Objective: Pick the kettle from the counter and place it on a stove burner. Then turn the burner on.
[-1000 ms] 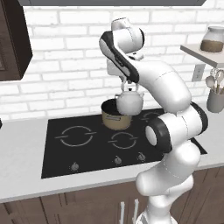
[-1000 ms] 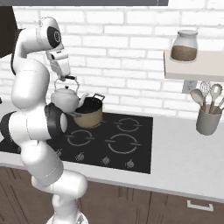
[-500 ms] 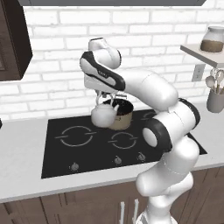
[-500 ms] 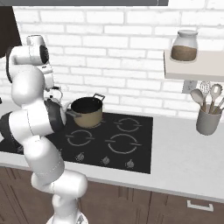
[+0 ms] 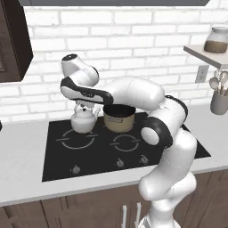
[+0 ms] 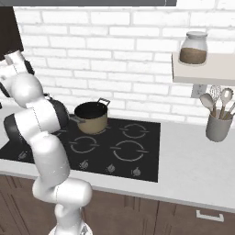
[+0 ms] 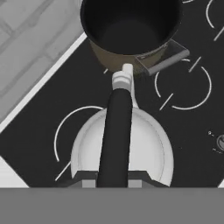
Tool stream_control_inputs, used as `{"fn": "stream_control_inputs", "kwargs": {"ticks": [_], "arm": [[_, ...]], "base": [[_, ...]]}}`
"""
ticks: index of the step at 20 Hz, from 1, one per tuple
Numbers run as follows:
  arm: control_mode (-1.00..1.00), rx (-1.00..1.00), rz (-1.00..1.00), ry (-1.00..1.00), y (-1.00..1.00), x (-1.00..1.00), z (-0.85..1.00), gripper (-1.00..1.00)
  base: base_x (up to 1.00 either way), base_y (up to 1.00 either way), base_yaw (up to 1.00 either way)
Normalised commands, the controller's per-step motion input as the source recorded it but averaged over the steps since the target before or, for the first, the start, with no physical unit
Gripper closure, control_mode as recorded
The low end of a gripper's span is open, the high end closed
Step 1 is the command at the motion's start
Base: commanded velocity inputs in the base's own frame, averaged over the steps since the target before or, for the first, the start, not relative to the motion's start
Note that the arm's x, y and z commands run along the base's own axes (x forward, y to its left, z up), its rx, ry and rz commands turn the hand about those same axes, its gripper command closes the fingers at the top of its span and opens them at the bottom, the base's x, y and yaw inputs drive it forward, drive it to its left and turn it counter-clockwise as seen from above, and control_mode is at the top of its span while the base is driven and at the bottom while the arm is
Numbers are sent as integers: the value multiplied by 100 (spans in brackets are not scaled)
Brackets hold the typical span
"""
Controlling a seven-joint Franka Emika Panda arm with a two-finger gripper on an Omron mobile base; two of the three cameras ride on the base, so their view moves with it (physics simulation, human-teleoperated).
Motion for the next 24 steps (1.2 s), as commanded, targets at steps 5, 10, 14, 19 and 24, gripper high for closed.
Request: {"fn": "stream_control_inputs", "kwargs": {"ticks": [5,10,14,19,24], "arm": [[-100,-8,-16,-3,57,35,-30,100],[-100,2,0,4,0,12,-10,100],[-100,-3,-1,6,5,38,-26,100],[-100,-10,0,2,0,9,-39,100],[-100,-14,0,0,0,0,-58,100]], "base": [[0,0,0],[0,0,0],[0,0,0],[0,0,0],[0,0,0]]}}
